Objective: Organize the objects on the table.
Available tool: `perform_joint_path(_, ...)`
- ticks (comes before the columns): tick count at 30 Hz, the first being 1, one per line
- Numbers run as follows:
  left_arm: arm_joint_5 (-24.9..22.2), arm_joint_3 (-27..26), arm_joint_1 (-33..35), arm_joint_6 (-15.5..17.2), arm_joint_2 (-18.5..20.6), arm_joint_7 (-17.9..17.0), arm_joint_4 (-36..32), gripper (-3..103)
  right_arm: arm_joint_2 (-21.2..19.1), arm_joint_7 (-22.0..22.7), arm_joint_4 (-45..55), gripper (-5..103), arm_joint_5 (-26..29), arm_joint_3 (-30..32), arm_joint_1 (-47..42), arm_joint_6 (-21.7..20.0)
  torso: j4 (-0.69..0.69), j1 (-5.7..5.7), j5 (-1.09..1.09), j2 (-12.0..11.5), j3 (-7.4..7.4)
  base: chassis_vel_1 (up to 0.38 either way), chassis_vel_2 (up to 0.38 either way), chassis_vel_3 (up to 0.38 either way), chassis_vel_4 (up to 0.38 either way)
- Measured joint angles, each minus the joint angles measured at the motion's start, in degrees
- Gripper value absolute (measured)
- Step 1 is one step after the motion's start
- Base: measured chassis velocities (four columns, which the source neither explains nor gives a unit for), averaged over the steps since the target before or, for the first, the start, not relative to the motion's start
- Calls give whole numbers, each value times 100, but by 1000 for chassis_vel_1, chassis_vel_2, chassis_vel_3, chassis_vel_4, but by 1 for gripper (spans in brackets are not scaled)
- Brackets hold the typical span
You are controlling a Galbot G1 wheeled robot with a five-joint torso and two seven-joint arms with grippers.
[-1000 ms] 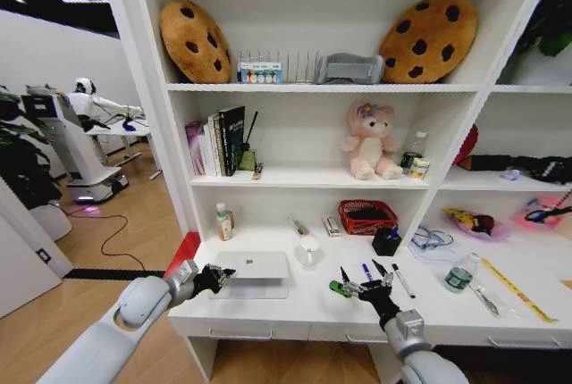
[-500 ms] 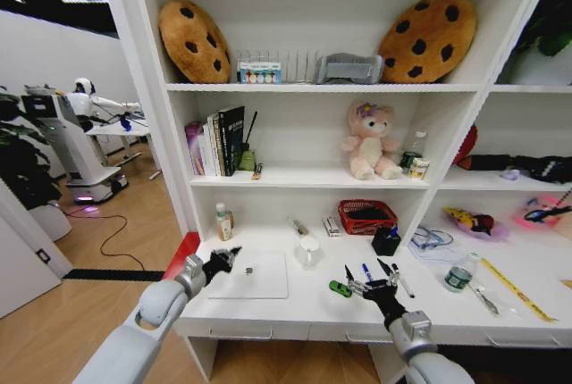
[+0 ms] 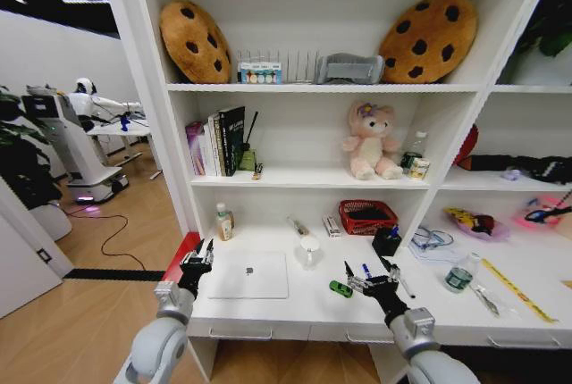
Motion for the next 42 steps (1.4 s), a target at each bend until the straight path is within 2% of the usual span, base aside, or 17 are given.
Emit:
perform_joint_path(1, 12, -47, 50, 22, 15, 87, -83, 51, 10, 1, 11, 100, -12, 19, -25, 12, 0, 0, 0, 0, 0, 0, 0, 0, 0)
perform_joint_path(2, 30, -104, 107, 54, 40, 214, -165, 63, 20, 6, 27, 100, -15, 30, -37, 19, 0, 0, 0, 0, 0, 0, 0, 0, 0)
perform_joint_path(3, 30, -104, 107, 54, 40, 214, -165, 63, 20, 6, 27, 100, -15, 30, -37, 19, 0, 0, 0, 0, 0, 0, 0, 0, 0)
perform_joint_path(4, 49, -165, 160, 76, 61, 360, -229, 63, 25, 9, 41, 100, -16, 30, -38, 20, 1, 0, 0, 0, 0, 0, 0, 0, 0)
perform_joint_path(5, 94, -246, 216, 93, 85, 508, -293, 73, 28, 13, 63, 100, -15, 31, -38, 20, 1, 0, 0, 0, 0, 0, 0, 0, 0)
perform_joint_path(6, 94, -246, 216, 93, 85, 508, -293, 73, 28, 13, 63, 100, -15, 31, -38, 20, 1, 0, 0, 0, 0, 0, 0, 0, 0)
perform_joint_path(9, 125, -336, 290, 100, 109, 587, -378, 84, 36, 30, 105, 100, -15, 30, -39, 9, 1, 0, 0, 0, 0, 0, 0, 0, 0)
perform_joint_path(12, 152, -402, 369, 101, 109, 600, -428, 89, 38, 42, 137, 100, -15, 35, -66, 3, 1, 0, 0, 0, 0, 0, 0, 0, 0)
perform_joint_path(14, 208, -465, 478, 93, 106, 614, -498, 98, 41, 49, 179, 100, -15, 50, -111, 2, 1, 0, 0, 0, 0, 0, 0, 0, 0)
perform_joint_path(27, 254, -506, 547, 99, 109, 547, -624, 100, 54, 83, 352, 100, -21, 96, -243, -2, 1, 0, 0, 0, 0, 0, 0, 0, 0)
perform_joint_path(35, 257, -502, 541, 102, 111, 543, -620, 100, 184, 187, 553, 100, -21, 16, -412, -186, 1, 0, -1, 0, 0, 0, 0, 0, 0)
perform_joint_path(38, 257, -499, 539, 104, 112, 541, -617, 100, 239, 362, 570, 100, 6, -30, -509, -535, 1, 0, 0, 0, 0, 0, 0, 0, 0)
perform_joint_path(39, 257, -499, 539, 104, 112, 541, -617, 100, 239, 362, 570, 100, 6, -30, -509, -535, 1, 0, 0, 0, 0, 0, 0, 0, 0)
perform_joint_path(40, 257, -499, 538, 104, 112, 541, -616, 100, 233, 447, 548, 100, 88, -30, -509, -789, 1, 0, -1, 0, 0, 0, 0, 0, 0)
perform_joint_path(41, 257, -498, 538, 105, 112, 541, -615, 100, 194, 584, 494, 100, 287, -15, -486, -1212, 0, 0, 0, 0, 0, 0, 0, 0, 0)
perform_joint_path(42, 257, -498, 538, 105, 112, 541, -615, 100, 194, 584, 494, 100, 287, -15, -486, -1212, 0, 0, 0, 0, 0, 0, 0, 0, 0)
